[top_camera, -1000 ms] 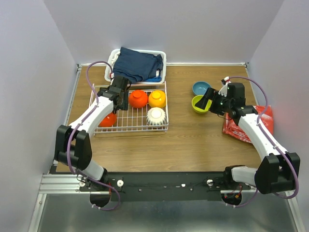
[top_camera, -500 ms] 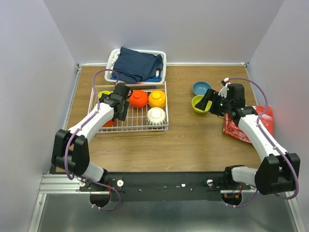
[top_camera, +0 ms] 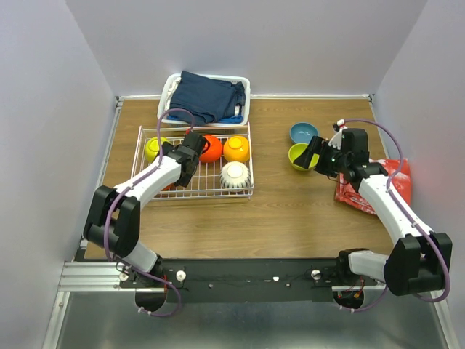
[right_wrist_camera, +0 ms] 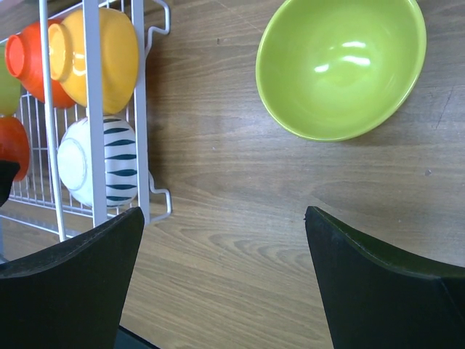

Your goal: Unload the bowls from the dish rack

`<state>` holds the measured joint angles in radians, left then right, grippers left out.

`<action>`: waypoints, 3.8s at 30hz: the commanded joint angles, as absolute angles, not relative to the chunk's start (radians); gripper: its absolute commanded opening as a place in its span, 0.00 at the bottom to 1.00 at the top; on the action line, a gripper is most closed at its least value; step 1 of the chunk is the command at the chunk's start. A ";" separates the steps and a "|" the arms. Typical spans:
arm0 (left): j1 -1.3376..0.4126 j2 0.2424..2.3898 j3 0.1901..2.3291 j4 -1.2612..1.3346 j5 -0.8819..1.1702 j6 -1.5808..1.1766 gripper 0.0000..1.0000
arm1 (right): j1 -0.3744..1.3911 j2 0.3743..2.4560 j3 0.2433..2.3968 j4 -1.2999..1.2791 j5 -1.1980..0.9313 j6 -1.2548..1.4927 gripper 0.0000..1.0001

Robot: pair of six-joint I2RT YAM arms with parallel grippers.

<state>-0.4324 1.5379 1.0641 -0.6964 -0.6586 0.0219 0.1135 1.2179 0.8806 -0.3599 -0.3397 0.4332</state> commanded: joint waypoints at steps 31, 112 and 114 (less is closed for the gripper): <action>-0.445 1.721 1.100 -0.674 -0.749 -0.186 0.91 | 0.146 1.164 0.833 -0.324 -0.311 0.416 1.00; -0.396 1.100 0.876 0.149 0.439 -0.995 0.12 | 0.472 1.646 1.072 0.333 -0.782 0.836 0.84; -0.397 1.094 0.868 0.181 0.451 -1.011 0.12 | 0.474 1.657 1.080 0.334 -0.779 0.838 0.81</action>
